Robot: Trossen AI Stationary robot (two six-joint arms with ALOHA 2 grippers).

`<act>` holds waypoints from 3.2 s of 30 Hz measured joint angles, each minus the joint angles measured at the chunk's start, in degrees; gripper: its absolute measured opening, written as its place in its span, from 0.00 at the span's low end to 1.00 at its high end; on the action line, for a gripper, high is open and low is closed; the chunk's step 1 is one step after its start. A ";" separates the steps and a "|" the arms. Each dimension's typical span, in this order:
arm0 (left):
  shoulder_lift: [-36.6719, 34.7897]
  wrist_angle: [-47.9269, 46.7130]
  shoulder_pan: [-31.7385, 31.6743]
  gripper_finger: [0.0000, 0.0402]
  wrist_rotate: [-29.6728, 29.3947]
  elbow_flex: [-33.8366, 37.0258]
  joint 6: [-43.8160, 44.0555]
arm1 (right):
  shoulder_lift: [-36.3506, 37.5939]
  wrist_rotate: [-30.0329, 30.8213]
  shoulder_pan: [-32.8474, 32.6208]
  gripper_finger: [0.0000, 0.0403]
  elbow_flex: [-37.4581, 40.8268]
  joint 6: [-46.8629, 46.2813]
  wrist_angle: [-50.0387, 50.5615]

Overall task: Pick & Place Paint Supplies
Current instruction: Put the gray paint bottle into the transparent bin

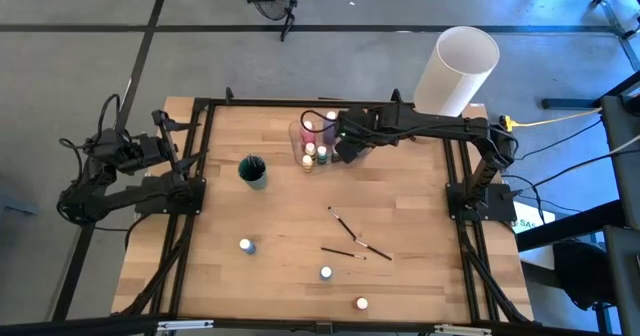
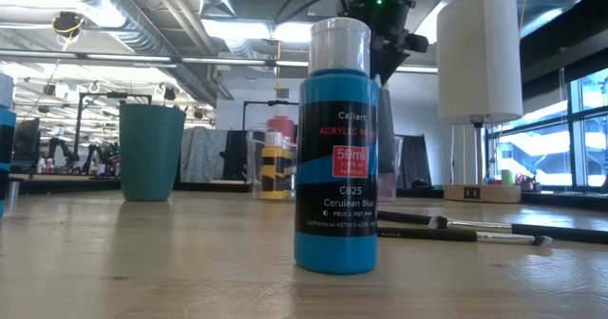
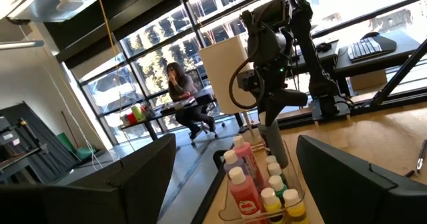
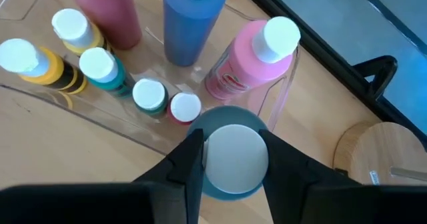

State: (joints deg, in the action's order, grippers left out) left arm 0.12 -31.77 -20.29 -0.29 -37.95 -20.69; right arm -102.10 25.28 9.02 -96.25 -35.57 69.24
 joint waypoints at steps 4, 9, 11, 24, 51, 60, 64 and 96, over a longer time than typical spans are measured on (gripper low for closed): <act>0.00 0.00 -0.02 0.77 -0.02 0.00 0.00 | 0.00 0.22 -0.07 0.30 0.00 0.46 -0.28; 0.00 0.00 -0.01 0.77 -0.07 0.00 0.00 | 0.00 0.22 -0.09 0.30 0.00 0.46 -0.43; 0.00 0.00 0.00 0.77 -0.07 0.00 0.00 | 0.00 0.22 -0.11 0.30 0.00 0.46 -0.43; 0.00 0.01 0.00 0.77 -0.11 0.00 0.00 | 0.00 0.19 -0.57 0.30 4.00 2.84 -1.92; 0.02 0.04 0.00 0.77 -0.16 -0.02 -1.05 | 1.28 -1.36 -0.28 0.30 3.98 3.93 -0.44; 0.00 0.04 0.00 0.77 -0.16 -0.02 -1.07 | 2.74 -3.12 -0.09 0.30 3.93 2.91 0.52; 0.01 0.02 0.00 0.77 -0.16 -0.02 -1.03 | 5.51 -3.13 -0.09 0.30 3.93 2.97 0.23; 0.02 -0.42 0.00 0.77 -4.79 -0.02 -1.05 | 25.68 -7.53 -0.46 0.30 3.96 7.22 -4.84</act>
State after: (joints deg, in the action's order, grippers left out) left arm 0.14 -32.18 -20.29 -5.08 -37.98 -21.74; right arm -76.42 17.75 8.56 -92.29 -28.35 64.40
